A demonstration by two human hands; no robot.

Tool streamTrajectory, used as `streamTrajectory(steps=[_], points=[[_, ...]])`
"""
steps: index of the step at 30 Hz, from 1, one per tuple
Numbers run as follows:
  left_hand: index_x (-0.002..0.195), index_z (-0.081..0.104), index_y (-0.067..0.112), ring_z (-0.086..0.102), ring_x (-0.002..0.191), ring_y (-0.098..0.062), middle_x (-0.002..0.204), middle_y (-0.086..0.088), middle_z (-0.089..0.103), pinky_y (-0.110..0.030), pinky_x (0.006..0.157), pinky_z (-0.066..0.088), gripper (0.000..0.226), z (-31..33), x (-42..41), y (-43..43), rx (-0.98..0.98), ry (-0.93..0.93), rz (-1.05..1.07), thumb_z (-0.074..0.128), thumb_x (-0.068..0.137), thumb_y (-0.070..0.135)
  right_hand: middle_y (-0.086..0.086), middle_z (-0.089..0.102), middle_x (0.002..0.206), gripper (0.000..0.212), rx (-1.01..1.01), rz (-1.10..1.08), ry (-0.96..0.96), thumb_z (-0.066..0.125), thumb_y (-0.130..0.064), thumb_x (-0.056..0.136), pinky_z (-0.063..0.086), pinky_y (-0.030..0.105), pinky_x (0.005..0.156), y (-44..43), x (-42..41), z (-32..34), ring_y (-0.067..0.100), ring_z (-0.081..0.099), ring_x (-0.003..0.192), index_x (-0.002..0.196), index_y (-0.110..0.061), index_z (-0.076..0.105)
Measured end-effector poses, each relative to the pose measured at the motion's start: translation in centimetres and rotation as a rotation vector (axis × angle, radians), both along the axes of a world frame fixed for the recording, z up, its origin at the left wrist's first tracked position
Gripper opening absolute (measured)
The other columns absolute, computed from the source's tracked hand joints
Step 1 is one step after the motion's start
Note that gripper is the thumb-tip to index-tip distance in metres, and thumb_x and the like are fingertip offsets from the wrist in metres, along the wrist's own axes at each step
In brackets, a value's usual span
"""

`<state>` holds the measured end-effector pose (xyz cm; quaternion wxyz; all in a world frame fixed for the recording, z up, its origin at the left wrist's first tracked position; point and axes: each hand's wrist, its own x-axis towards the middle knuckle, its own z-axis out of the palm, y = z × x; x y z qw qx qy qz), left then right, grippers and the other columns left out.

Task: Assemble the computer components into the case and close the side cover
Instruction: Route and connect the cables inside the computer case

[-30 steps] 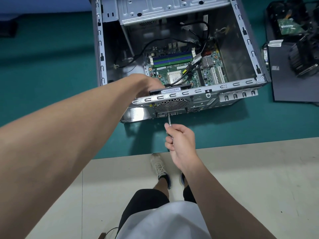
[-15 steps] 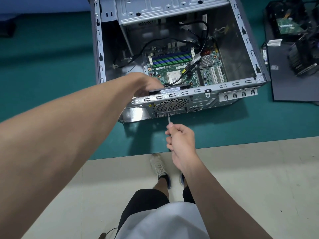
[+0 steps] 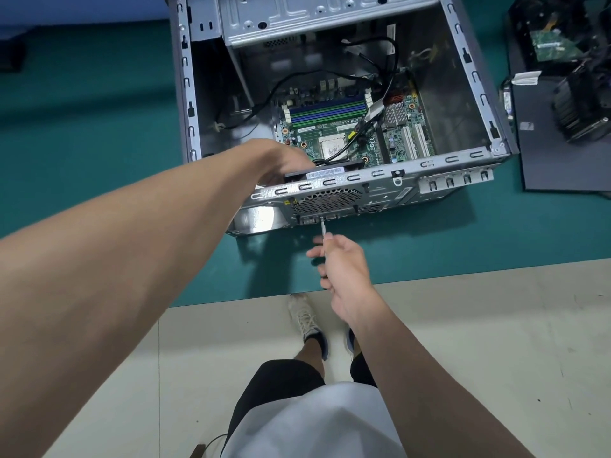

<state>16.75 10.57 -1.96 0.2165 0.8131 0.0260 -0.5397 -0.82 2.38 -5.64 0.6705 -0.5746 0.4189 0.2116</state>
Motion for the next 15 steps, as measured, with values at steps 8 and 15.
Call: streamTrajectory(steps=[8,15], points=[[0.083,0.063,0.003,0.060,0.054,-0.019,0.075,-0.011,0.064,-0.029,0.056,0.052,0.013,0.3,-0.3,-0.2,0.007,-0.027,-0.016,0.055,0.092,0.007,-0.002,0.050,0.064,0.023,0.163,-0.107,-0.039,0.048,-0.022,0.101,0.021,0.020,0.040,-0.3,-0.2,0.1,0.006,0.029,0.044,0.087,-0.010,0.062],[0.096,0.065,-0.001,0.059,0.062,-0.023,0.079,-0.012,0.063,-0.032,0.062,0.053,0.012,0.8,-0.4,-0.4,0.014,-0.033,-0.055,0.056,0.093,0.007,0.002,0.052,0.070,0.011,0.134,-0.167,-0.087,0.062,-0.013,0.093,0.024,0.018,0.035,-0.6,0.0,0.5,0.004,0.032,0.038,0.092,-0.006,0.053]])
